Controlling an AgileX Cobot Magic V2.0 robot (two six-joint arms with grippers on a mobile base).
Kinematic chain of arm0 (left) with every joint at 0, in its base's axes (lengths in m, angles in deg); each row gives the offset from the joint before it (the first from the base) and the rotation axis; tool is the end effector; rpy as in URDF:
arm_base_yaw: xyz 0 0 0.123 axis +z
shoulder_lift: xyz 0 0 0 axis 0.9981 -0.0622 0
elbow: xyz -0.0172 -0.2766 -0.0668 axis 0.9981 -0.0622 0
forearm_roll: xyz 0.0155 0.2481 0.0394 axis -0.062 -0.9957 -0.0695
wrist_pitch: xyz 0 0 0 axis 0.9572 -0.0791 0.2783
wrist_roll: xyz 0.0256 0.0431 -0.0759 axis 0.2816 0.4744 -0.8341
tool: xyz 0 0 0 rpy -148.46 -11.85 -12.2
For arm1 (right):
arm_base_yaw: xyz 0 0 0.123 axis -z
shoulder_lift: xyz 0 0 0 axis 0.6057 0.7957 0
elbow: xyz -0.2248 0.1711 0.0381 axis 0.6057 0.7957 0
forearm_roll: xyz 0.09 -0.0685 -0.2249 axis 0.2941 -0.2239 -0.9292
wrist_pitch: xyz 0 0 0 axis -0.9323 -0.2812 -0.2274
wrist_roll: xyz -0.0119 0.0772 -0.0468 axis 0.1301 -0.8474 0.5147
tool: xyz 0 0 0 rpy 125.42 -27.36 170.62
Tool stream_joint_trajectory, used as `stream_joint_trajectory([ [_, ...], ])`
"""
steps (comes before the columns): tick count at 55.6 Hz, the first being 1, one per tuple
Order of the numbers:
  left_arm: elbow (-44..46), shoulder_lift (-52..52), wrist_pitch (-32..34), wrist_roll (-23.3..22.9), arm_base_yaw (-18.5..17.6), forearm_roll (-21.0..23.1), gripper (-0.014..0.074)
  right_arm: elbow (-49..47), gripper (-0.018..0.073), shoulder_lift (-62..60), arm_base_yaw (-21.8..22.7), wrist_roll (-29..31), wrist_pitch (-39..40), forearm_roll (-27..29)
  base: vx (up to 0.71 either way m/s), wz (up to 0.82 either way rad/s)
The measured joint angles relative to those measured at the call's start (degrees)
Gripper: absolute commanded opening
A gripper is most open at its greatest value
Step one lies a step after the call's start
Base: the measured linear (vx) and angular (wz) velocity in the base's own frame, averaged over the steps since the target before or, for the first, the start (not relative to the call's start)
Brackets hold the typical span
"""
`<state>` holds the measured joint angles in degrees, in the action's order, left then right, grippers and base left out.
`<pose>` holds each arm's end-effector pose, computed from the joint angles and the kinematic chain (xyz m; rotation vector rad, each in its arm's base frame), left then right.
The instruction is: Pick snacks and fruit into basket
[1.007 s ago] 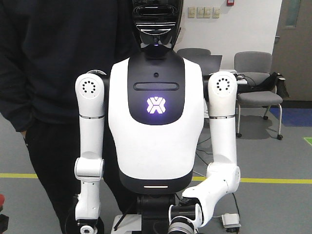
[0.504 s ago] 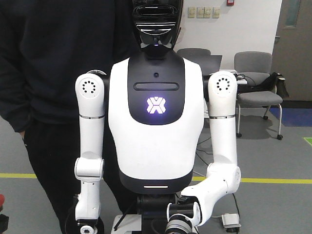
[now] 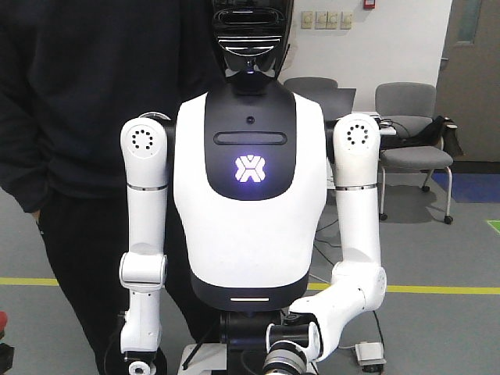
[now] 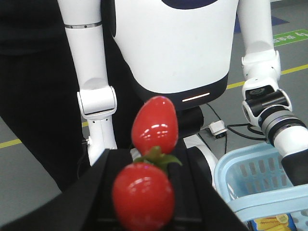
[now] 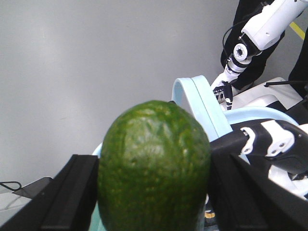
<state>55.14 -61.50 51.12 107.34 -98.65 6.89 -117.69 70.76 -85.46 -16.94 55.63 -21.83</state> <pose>0.1430 -0.0394 0.3233 0.3090 1.8033 -0.1927 0.1625 0.1945 0.2723 -1.1708 1.9983 0.4522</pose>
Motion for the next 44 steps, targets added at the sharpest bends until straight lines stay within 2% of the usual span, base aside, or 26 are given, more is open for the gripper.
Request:
stream_joint_trajectory([
  [10, 0.0, 0.0, 0.0, 0.0, 0.0, 0.0, -0.0006, 0.0, 0.0589, 0.0, 0.0, 0.0, 0.24, 0.0, 0.0, 0.0],
  [22, 0.0, 0.0, 0.0, 0.0, 0.0, 0.0, -0.0006, -1.06, 0.0556, -0.15, 0.0, 0.0, 0.24, -0.09, 0.0, 0.0],
  [31, 0.0, 0.0, 0.0, 0.0, 0.0, 0.0, -0.0006, -3.1, 0.054, -2.15, 0.62, -2.14, 0.44, -3.94, 0.0, 0.0],
  [35, 0.0, 0.0, 0.0, 0.0, 0.0, 0.0, -0.0006, -3.12, 0.054, -3.39, 3.37, -6.81, 0.21, -4.37, 0.0, 0.0],
  [41, 0.0, 0.0, 0.0, 0.0, 0.0, 0.0, -0.0006, -3.12, 0.054, -6.43, 11.06, -15.77, 0.04, -5.08, 0.0, 0.0],
  [44, 0.0, 0.0, 0.0, 0.0, 0.0, 0.0, -0.0006, -3.12, 0.054, -8.59, 15.42, -17.66, -0.11, -5.62, 0.0, 0.0],
])
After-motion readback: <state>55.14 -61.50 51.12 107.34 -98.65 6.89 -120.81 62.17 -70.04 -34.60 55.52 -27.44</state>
